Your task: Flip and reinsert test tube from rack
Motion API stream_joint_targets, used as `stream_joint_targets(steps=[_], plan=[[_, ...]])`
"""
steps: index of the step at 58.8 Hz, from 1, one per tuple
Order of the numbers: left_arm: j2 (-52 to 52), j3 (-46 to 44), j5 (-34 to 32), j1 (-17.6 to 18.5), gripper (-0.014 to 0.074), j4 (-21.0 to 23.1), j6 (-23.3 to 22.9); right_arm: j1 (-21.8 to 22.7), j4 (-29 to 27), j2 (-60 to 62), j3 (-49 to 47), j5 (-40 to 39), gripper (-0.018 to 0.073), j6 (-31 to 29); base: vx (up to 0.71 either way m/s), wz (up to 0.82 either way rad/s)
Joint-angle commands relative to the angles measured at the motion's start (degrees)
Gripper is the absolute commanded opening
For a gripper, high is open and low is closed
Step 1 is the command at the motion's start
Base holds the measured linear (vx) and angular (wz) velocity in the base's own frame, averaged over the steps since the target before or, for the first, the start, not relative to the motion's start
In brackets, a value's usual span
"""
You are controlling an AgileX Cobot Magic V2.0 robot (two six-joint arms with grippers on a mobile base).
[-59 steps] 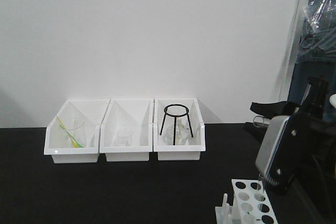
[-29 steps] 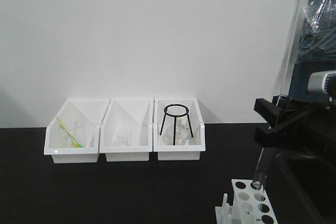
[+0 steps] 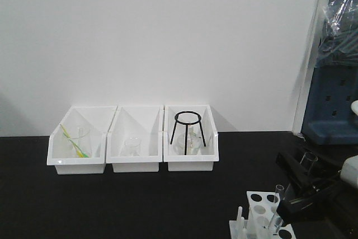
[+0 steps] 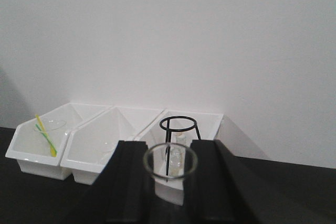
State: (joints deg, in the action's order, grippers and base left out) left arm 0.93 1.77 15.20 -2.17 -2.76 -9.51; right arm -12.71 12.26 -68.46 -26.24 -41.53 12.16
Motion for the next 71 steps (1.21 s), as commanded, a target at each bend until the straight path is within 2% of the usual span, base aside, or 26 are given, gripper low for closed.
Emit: stream_joint_targets(steps=[1,13,25,58,71], plan=[[0.6,0.1,-4.9,0.2,-0.0006,0.3,0.0,0.2,-0.6,0.8,-1.4,-5.7,-0.0004,-2.2,0.00,0.00],[0.6,0.1,-4.9,0.2,-0.0006,0.3,0.0,0.2,-0.6,-2.4,-1.4,-6.6,-0.0004,-2.6,0.00,0.00],[0.6,0.1,-4.9,0.2,-0.0006,0.3,0.0,0.2,-1.3,-7.1,-1.4,-12.7,-0.0004,-3.4,0.00,0.00],[0.6,0.1,-4.9,0.2,-0.0006,0.3,0.0,0.2,-0.5,-16.9,-1.4,-12.3,-0.0004,-3.5,0.00,0.00],[0.6,0.1,-4.9,0.2,-0.0006,0.3,0.0,0.2,2.2,-20.2,-1.4,-14.1,-0.0004,-3.5,0.00,0.00]])
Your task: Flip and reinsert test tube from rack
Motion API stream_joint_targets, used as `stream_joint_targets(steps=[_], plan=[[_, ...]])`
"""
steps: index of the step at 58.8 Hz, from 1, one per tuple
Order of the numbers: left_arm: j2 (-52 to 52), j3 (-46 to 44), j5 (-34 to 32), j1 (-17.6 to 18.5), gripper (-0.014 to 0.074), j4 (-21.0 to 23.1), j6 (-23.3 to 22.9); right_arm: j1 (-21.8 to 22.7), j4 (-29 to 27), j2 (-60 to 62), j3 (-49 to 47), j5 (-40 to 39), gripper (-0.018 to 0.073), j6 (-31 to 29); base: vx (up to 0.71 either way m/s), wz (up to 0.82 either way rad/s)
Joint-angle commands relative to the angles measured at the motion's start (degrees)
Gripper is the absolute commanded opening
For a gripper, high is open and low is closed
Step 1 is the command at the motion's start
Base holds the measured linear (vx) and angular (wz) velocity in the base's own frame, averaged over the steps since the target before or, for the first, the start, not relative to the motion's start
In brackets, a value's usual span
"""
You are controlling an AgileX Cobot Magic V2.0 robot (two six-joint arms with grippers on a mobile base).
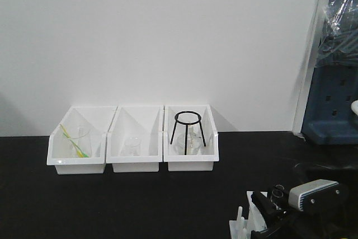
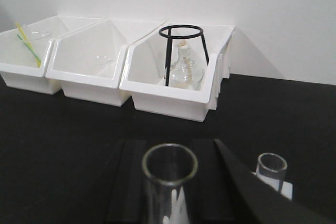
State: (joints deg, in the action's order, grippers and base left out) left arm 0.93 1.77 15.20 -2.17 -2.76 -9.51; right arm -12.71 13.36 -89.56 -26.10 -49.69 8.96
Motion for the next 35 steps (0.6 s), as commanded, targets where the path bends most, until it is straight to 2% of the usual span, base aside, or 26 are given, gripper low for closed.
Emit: stream_joint_targets(steps=[1,10,23,35], plan=[[0.6,0.1,-4.9,0.2,-0.0006,0.3,0.0,0.2,1.1,0.6,-1.6,-5.9,-0.0004,-0.3,0.00,0.00],[0.6,0.1,-4.9,0.2,-0.0006,0.3,0.0,0.2,1.0,-0.7,-1.6,-6.3,-0.0004,-0.5,0.00,0.00],[0.6,0.1,-4.9,0.2,-0.0006,0.3,0.0,0.2,1.0,-0.9,-1.6,-5.8,-0.0001,-4.4,0.00,0.00],[0.6,0.1,-4.9,0.2,-0.0006,0.3,0.0,0.2,0.8,-0.9,-1.6,-5.3,0.0013,-4.5,0.00,0.00]])
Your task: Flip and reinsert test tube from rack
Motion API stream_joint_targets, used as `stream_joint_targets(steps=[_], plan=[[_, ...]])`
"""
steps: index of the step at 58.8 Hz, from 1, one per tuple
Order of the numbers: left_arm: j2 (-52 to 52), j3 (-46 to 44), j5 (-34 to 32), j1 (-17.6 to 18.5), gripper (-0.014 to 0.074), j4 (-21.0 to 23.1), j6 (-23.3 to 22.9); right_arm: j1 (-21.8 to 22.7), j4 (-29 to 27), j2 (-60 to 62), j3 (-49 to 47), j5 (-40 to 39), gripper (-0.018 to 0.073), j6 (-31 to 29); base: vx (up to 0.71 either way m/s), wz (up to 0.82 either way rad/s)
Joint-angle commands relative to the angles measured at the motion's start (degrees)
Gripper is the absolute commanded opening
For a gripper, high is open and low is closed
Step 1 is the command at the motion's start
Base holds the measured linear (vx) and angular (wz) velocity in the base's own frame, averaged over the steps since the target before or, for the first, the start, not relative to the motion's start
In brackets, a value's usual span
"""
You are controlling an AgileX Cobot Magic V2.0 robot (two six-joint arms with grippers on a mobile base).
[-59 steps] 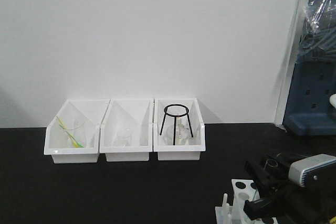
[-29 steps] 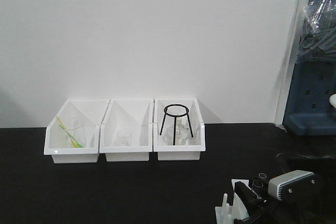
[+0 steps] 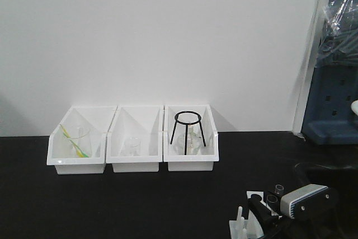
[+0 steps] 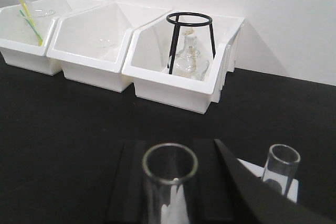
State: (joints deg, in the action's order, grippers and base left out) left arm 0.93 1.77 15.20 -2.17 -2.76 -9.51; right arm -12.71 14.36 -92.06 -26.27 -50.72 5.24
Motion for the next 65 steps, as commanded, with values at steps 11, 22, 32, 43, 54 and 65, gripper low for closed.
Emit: stream_joint_targets(steps=[11,22,32,43,54,65], plan=[[0.6,0.1,-4.9,0.2,-0.0006,0.3,0.0,0.2,-0.2,1.6,-1.4,-3.3,0.0057,-0.8,0.00,0.00],[0.6,0.1,-4.9,0.2,-0.0006,0.3,0.0,0.2,-0.2,1.6,-1.4,-3.5,0.0195,-0.8,0.00,0.00],[0.6,0.1,-4.9,0.2,-0.0006,0.3,0.0,0.2,-0.2,1.6,-1.4,-5.7,0.0368,-0.8,0.00,0.00],[0.6,0.1,-4.9,0.2,-0.0006,0.3,0.0,0.2,-1.5,3.4,-1.4,-6.6,0.0471,-0.8,0.00,0.00],[0.6,0.1,-4.9,0.2,-0.0006,0.3,0.0,0.2,-1.9,10.5,-1.8,-6.5,0.0473,-1.2,0.00,0.00],[0.6,0.1,-4.9,0.2,-0.0006,0.3,0.0,0.2,-1.3,21.0,-4.8,0.8,0.0473,1.0,0.00,0.00]])
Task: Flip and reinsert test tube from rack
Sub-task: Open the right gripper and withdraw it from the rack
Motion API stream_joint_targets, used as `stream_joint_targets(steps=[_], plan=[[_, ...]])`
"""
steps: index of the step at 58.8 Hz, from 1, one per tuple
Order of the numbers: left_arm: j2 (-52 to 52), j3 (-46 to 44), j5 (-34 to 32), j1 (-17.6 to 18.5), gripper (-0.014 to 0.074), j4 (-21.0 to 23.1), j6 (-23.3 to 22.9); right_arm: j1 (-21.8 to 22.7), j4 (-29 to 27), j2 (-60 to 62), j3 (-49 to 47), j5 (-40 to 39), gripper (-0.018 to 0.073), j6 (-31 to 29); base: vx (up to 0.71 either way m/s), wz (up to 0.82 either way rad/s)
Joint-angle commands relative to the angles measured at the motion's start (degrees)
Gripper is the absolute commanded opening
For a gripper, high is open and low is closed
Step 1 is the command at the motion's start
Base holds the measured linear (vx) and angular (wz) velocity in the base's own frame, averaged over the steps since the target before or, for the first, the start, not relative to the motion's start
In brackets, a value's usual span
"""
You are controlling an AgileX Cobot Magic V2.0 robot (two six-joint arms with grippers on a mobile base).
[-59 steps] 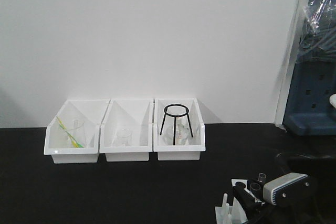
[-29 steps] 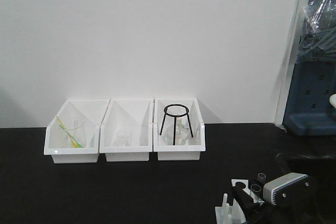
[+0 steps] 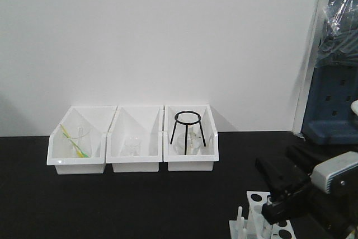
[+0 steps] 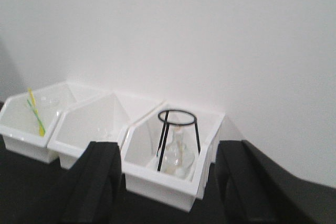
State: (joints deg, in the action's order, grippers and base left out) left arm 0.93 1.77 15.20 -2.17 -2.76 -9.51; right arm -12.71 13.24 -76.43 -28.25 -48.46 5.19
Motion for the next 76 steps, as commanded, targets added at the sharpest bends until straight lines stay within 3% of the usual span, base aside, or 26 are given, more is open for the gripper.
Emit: stream_joint_targets(steps=[1,11,15,22,23,32,41,55,76], plan=[[0.6,0.1,-4.9,0.2,-0.0006,0.3,0.0,0.2,-0.1,6.5,-3.1,-0.1,0.0473,1.4,0.00,0.00],[0.6,0.1,-4.9,0.2,-0.0006,0.3,0.0,0.1,0.1,16.3,-4.4,12.7,0.0412,3.6,0.00,0.00],[0.6,0.1,-4.9,0.2,-0.0006,0.3,0.0,0.1,1.3,21.0,-3.9,20.6,0.0298,4.8,0.00,0.00],[0.6,0.1,-4.9,0.2,-0.0006,0.3,0.0,0.1,3.2,29.8,-3.9,35.8,-0.0008,10.1,0.00,0.00],[0.6,0.1,-4.9,0.2,-0.0006,0.3,0.0,0.1,3.2,30.8,-3.9,37.5,-0.0017,10.9,0.00,0.00],[0.6,0.1,-4.9,0.2,-0.0006,0.3,0.0,0.1,3.3,41.4,-3.9,54.8,-0.0011,12.2,0.00,0.00],[0.6,0.1,-4.9,0.2,-0.0006,0.3,0.0,0.1,3.5,49.2,-3.3,67.9,-0.0009,9.6,0.00,0.00],[0.6,0.1,-4.9,0.2,-0.0006,0.3,0.0,0.1,3.9,58.5,-1.2,76.9,-0.0008,9.6,0.00,0.00],[0.6,0.1,-4.9,0.2,-0.0006,0.3,0.0,0.0,6.6,60.1,-0.6,77.1,-0.0008,9.4,0.00,0.00]])
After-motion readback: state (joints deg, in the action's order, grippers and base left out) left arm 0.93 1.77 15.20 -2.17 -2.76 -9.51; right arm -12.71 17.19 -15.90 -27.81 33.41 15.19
